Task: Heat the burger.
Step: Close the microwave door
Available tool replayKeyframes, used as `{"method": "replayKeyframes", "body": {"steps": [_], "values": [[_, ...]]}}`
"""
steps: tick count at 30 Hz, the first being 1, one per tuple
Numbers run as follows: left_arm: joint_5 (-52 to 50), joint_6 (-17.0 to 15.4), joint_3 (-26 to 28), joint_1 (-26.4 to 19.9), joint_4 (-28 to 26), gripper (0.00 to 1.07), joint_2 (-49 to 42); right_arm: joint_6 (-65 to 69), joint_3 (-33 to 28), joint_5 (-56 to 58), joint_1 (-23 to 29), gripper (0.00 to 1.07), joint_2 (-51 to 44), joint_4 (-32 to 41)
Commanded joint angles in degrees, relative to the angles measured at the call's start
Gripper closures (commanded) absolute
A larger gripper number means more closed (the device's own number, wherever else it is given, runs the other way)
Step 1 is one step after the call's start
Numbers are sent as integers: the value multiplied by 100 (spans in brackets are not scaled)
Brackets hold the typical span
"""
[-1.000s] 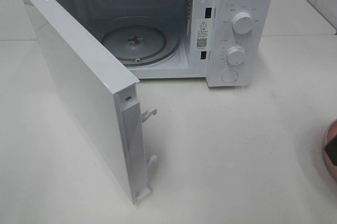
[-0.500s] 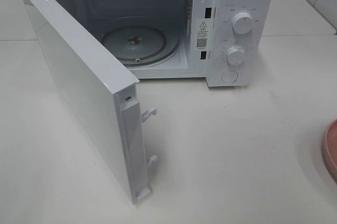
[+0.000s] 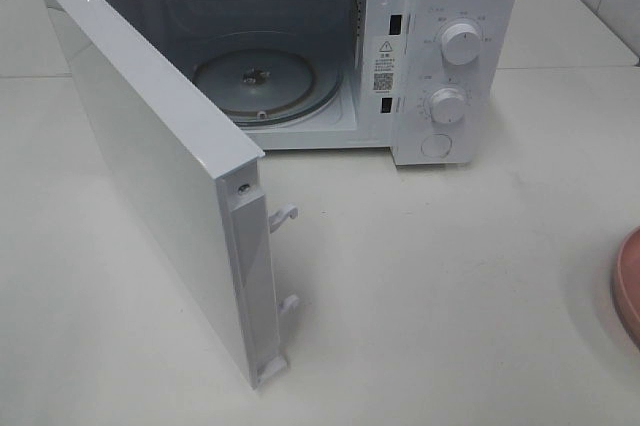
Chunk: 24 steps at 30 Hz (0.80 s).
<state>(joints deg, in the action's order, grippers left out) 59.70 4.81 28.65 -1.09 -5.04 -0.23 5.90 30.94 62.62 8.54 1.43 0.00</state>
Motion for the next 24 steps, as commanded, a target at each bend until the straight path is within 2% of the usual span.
{"method": "replayKeyframes", "body": {"steps": [1, 8, 24], "values": [[-23, -34, -17, -6, 6, 6, -120, -74, -40, -218, -40, 31, -132, 0], [-23, -34, -17, -6, 6, 6, -120, -80, -235, -527, -407, 31, -332, 0], [-23, -34, -17, -6, 6, 6, -120, -74, -235, -527, -407, 31, -327, 0]]}}
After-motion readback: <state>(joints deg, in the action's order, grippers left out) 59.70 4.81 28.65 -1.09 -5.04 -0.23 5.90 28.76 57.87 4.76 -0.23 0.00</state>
